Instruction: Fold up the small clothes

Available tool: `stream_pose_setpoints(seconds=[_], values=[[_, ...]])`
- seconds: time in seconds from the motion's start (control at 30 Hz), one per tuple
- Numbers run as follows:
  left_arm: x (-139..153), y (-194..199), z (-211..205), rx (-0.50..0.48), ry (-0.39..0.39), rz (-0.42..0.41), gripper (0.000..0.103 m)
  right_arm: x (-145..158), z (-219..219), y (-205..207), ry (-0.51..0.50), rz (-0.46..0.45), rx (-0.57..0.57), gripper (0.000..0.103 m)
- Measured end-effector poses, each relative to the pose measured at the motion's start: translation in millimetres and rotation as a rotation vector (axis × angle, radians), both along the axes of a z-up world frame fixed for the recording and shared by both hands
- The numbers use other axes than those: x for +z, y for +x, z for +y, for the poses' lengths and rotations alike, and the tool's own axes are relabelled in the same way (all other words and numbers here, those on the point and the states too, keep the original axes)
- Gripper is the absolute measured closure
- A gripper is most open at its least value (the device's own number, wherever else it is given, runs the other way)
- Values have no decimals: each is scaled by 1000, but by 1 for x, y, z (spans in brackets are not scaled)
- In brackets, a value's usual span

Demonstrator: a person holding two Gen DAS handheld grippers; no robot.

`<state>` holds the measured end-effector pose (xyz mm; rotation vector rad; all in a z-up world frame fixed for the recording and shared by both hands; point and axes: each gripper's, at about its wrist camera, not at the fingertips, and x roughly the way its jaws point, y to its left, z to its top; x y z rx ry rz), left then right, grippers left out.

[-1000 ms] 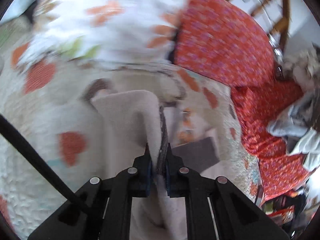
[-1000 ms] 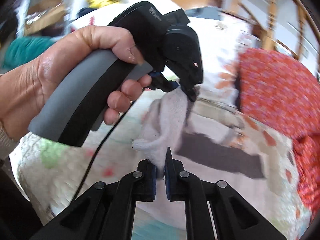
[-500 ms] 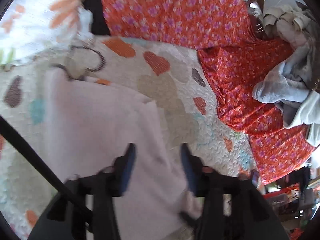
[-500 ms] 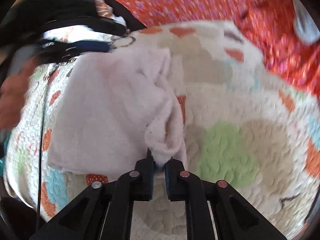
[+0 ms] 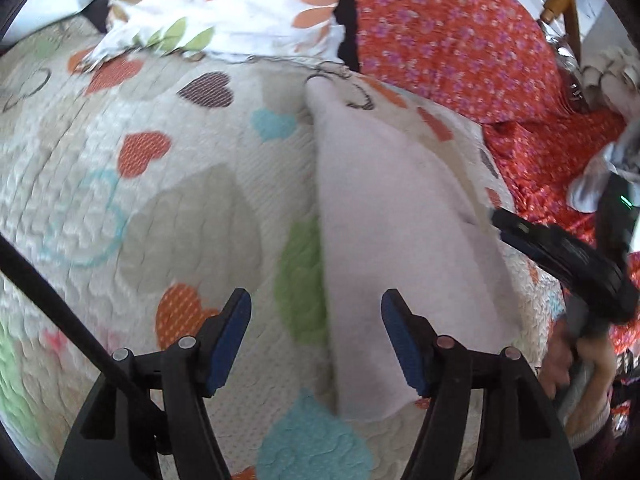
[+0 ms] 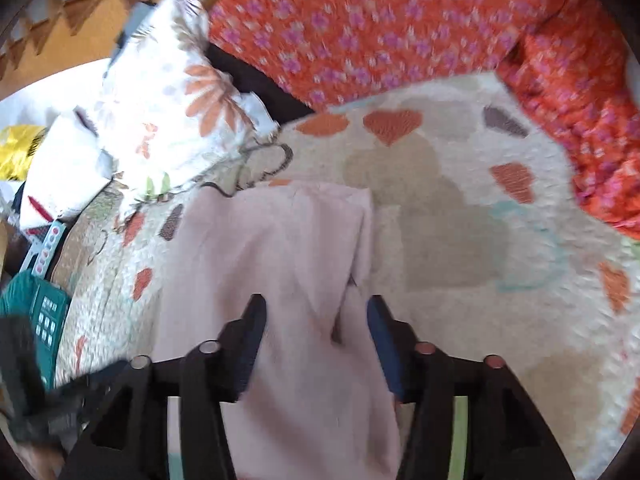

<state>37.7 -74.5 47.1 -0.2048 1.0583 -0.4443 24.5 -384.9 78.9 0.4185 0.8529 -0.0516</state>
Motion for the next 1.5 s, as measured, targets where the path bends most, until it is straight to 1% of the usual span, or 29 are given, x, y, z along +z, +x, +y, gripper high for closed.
stream_pose_setpoints(seconds=[0.03,0.1,0.13,0.17,0.2,0.23,0.27,0.37,0.43,0.5,0.57,0.63,0.7,0.77,0.9,0.97,1.07,1.17,1.27,1.37,1.5], values=[[1,-1,1,2,-4,-12,37,-11,-2,17,11,36,-4,45],[6,-3,-4,-10,-1,-45,37,-26,-10,37,58,66,4,47],[9,-5,-6,-20,3,-71,36,-33,-13,48,101,78,18,71],[11,-7,-9,-30,8,-88,36,-37,-15,54,116,89,24,89],[11,-8,-12,-38,12,-99,36,-39,-17,56,118,88,23,90],[11,-8,-16,-46,16,-105,36,-35,-18,59,110,67,20,92],[10,-8,-20,-57,17,-103,36,-31,-18,62,82,52,19,93],[4,-5,-34,-92,27,-81,36,-26,-18,68,-20,26,-12,93],[0,-6,-39,-103,40,-78,36,-29,-12,72,-93,39,-19,92],[0,-7,-41,-105,40,-77,36,-32,-6,73,-140,61,-10,91],[1,-9,-39,-103,31,-77,36,-31,-1,71,-181,64,1,88],[1,-10,-38,-101,31,-77,35,-27,-1,67,-201,66,7,84],[1,-11,-37,-96,35,-78,35,-25,-5,62,-197,65,1,81],[1,-12,-35,-92,38,-77,35,-26,-11,58,-185,75,-8,74],[3,-15,-30,-73,36,-83,35,-31,-21,48,-142,94,-31,70],[4,-18,-27,-67,34,-85,35,-31,-23,42,-125,101,-46,64],[5,-22,-22,-58,39,-91,34,-30,-26,31,-110,106,-68,59],[4,-26,-17,-44,54,-100,34,-29,-30,19,-73,109,-93,58],[3,-32,-10,-29,74,-113,34,-26,-31,6,-57,107,-127,58],[4,-38,-3,-16,88,-127,34,-17,-27,-7,-69,86,-149,58],[5,-45,6,-4,106,-145,34,-5,-16,-26,-102,48,-145,58]])
